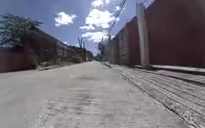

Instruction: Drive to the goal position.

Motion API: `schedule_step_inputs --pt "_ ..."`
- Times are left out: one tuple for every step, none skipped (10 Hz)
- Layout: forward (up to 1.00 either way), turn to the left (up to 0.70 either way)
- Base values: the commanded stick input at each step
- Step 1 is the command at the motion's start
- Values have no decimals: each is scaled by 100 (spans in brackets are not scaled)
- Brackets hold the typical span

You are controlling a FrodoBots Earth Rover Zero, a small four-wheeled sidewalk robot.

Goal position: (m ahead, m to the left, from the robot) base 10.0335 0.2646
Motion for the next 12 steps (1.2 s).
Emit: schedule_step_inputs --pt "100 0" --pt "100 0" --pt "100 0" --pt "100 0" --pt "100 0" --pt "100 0" --pt "100 0" --pt "100 0" --pt "100 0" --pt "100 0" --pt "100 0" --pt "100 0"
